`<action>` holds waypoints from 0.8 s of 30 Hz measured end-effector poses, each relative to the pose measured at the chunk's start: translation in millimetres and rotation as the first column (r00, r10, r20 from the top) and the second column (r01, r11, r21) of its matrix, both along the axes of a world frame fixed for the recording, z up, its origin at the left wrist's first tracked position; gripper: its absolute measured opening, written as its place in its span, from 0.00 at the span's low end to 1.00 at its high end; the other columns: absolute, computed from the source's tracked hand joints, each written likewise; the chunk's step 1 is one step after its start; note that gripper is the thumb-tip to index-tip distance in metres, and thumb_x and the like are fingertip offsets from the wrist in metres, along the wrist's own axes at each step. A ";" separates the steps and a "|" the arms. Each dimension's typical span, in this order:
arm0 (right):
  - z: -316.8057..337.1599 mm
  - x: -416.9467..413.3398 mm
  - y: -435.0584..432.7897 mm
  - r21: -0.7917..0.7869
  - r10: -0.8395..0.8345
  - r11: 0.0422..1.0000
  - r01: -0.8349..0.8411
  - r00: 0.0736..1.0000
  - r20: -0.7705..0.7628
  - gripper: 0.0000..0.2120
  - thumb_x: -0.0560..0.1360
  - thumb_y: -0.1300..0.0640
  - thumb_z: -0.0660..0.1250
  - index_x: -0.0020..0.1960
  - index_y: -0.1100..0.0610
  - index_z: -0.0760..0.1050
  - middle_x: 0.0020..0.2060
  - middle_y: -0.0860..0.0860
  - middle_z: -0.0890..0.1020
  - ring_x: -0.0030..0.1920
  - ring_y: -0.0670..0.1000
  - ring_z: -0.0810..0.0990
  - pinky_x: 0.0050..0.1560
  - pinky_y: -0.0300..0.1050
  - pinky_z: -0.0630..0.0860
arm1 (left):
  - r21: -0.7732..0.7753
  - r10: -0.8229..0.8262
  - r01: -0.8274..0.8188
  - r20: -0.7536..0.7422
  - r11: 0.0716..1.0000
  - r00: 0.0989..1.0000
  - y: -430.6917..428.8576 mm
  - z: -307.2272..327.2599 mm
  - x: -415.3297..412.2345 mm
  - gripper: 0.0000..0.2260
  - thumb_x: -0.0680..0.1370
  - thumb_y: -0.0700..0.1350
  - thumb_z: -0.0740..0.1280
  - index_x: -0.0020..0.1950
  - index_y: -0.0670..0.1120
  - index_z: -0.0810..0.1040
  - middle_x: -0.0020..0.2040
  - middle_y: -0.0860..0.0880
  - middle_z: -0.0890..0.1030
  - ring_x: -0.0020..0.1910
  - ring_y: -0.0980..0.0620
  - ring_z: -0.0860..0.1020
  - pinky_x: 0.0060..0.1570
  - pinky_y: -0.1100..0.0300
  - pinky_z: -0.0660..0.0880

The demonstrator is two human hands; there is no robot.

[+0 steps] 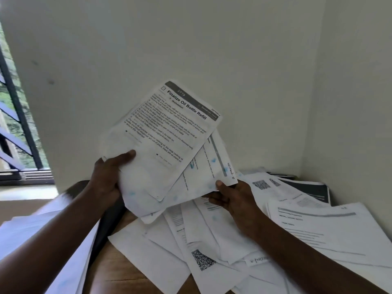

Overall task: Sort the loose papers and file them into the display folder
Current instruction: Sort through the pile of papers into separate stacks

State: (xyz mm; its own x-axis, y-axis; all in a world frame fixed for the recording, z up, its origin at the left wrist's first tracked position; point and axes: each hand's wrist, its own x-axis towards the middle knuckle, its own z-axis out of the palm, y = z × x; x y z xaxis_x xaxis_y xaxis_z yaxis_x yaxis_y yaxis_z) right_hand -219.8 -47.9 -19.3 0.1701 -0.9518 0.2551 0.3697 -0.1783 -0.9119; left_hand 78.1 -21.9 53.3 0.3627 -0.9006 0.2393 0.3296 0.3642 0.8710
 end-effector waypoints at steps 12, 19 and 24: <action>-20.3 -5.6 -20.7 0.156 -0.283 0.954 0.257 0.943 0.177 0.16 0.83 0.65 0.60 0.64 0.52 0.79 0.55 0.53 0.87 0.56 0.55 0.85 0.49 0.50 0.83 | 0.155 -0.263 0.237 0.181 0.959 0.948 -10.3 -57.9 24.4 0.38 0.58 0.38 0.81 0.68 0.38 0.78 0.64 0.35 0.82 0.63 0.31 0.80 0.66 0.32 0.74; -22.9 -8.0 -22.0 0.114 -0.252 0.967 0.228 0.929 0.270 0.21 0.79 0.45 0.72 0.67 0.55 0.79 0.63 0.59 0.83 0.63 0.59 0.82 0.67 0.59 0.75 | 0.203 -0.319 0.281 0.191 0.938 0.928 -11.3 -63.9 29.9 0.38 0.58 0.37 0.81 0.68 0.38 0.78 0.63 0.34 0.81 0.60 0.31 0.81 0.57 0.35 0.80; -22.3 -0.8 -3.3 -0.147 -0.256 0.955 0.258 0.966 0.039 0.08 0.74 0.61 0.77 0.53 0.54 0.85 0.50 0.52 0.88 0.54 0.54 0.86 0.59 0.54 0.81 | 0.188 -0.228 0.207 0.099 0.960 0.969 -13.4 -69.4 32.8 0.32 0.66 0.44 0.82 0.68 0.40 0.80 0.65 0.37 0.82 0.63 0.33 0.80 0.64 0.33 0.75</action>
State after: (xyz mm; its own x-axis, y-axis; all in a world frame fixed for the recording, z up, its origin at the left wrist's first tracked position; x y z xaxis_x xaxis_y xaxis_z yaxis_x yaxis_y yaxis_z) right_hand -220.5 -51.2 -41.6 -0.0815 -0.9135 0.3985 0.3105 -0.4032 -0.8608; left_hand 110.9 -35.2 -16.2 0.1321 -0.9862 0.1000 0.2744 0.1333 0.9523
